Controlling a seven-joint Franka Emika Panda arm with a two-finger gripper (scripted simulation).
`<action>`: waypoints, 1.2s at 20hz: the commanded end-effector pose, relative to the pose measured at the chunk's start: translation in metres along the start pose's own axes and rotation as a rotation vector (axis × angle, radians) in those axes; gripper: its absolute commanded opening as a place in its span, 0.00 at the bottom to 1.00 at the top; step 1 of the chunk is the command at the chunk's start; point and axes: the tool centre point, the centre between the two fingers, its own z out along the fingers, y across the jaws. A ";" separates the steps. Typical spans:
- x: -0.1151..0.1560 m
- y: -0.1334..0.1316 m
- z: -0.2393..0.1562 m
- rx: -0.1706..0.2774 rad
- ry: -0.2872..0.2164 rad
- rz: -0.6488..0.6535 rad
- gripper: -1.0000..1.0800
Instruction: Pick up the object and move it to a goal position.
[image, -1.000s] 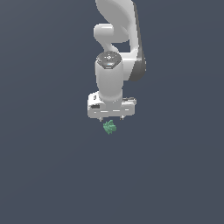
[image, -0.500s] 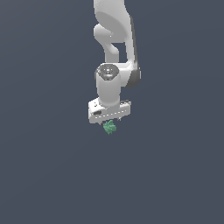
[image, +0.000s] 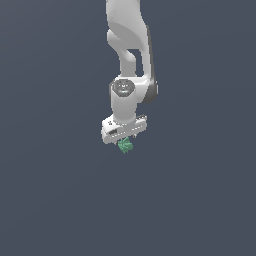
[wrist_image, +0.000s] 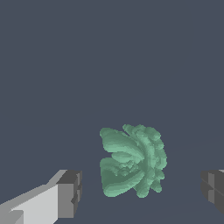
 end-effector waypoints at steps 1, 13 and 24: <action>-0.001 0.000 0.002 -0.001 0.000 -0.012 0.96; -0.002 -0.001 0.034 0.000 0.000 -0.011 0.96; -0.001 0.000 0.052 0.000 0.000 -0.013 0.00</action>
